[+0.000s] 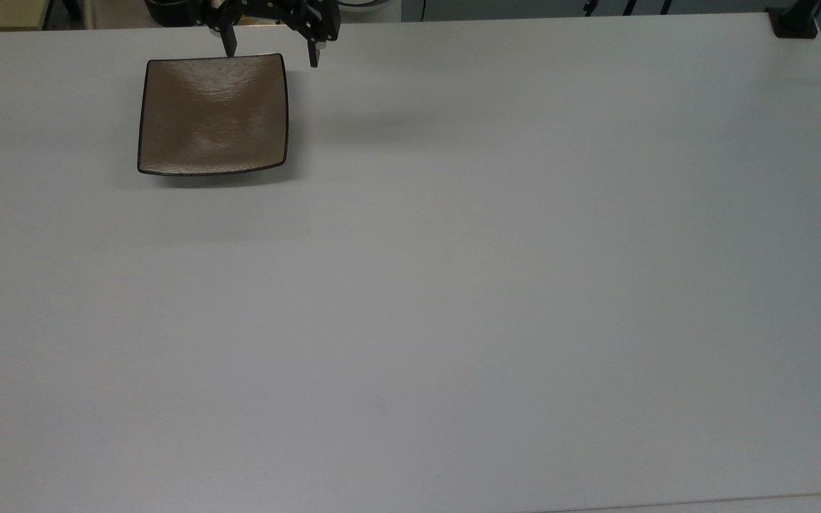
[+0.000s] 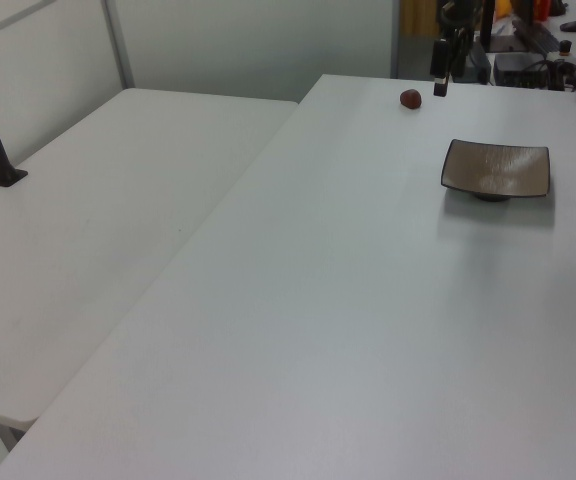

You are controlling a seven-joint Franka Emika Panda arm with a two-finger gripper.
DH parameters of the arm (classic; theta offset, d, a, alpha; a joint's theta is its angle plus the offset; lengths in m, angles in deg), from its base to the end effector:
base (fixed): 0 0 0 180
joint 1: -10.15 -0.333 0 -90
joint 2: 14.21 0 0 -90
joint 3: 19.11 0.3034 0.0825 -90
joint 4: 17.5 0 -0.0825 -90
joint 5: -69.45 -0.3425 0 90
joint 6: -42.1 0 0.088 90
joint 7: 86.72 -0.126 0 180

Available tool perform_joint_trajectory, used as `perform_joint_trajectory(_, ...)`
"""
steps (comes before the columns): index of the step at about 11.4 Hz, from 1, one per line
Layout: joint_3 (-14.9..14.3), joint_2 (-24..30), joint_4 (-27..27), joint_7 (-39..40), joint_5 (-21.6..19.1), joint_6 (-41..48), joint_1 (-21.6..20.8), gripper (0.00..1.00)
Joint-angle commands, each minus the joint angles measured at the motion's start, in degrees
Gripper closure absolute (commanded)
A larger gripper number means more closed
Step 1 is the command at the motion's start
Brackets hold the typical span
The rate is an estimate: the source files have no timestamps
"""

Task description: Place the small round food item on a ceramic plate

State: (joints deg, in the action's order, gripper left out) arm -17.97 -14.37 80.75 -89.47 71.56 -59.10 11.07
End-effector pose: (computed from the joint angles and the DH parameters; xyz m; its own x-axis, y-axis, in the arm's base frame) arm 0.5283 -0.0019 0.5462 0.9981 -0.0370 0.0502 -0.0387 -0.9987 0.0340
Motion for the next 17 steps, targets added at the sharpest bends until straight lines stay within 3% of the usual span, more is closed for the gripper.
perform_joint_trajectory(1, -0.09, 0.78, 1.50, 0.82, 0.53, -1.54, -0.39, 0.00)
perform_joint_trajectory(11, -0.09, -0.19, 1.33, -0.15, 0.00, -1.81, -0.39, 0.00)
perform_joint_trajectory(15, -0.44, -2.38, 2.20, -3.83, 1.23, -10.13, 0.84, 0.00)
perform_joint_trajectory(17, -0.97, -4.92, 3.96, -5.15, 3.25, -18.99, 2.68, 0.00)
